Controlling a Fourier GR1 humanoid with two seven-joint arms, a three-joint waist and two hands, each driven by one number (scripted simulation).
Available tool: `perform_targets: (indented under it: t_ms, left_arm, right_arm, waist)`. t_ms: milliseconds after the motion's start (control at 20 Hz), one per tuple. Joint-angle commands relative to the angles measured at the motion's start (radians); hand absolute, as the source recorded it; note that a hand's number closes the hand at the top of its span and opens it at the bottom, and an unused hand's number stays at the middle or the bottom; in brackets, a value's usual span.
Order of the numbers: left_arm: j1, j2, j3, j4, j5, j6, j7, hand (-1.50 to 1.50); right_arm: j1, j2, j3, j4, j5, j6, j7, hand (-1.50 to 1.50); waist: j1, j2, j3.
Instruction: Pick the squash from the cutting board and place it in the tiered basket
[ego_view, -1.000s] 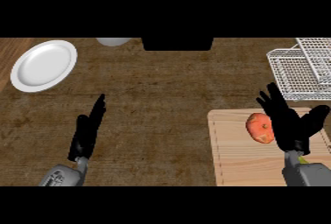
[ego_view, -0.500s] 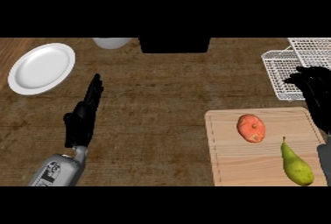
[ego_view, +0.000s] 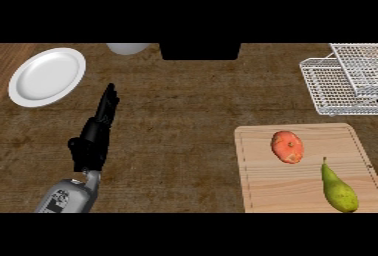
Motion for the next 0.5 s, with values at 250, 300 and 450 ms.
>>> perform_targets:
  t_ms: [250,300,450]
  left_arm:
    - [0.024,-0.004,0.005,-0.010,0.003,-0.004,-0.013,0.00]
    - [0.018,0.006,0.006,-0.009,-0.013,0.004,-0.009,0.00]
    - [0.027,0.009,0.016,-0.004,-0.002,-0.008,-0.022,0.00]
  right_arm:
    - [-0.034,-0.336,-0.188,-0.145,0.387,0.263,-0.065,-1.50]
    - [-0.036,-0.348,-0.204,-0.189,0.438,0.264,-0.075,-1.50]
    - [-0.047,-0.372,-0.201,-0.368,0.593,0.244,-0.071,-1.50]
  waist:
    - [-0.011,-0.004,-0.003]
    - [-0.015,-0.006,-0.002]
    - [-0.015,-0.008,-0.004]
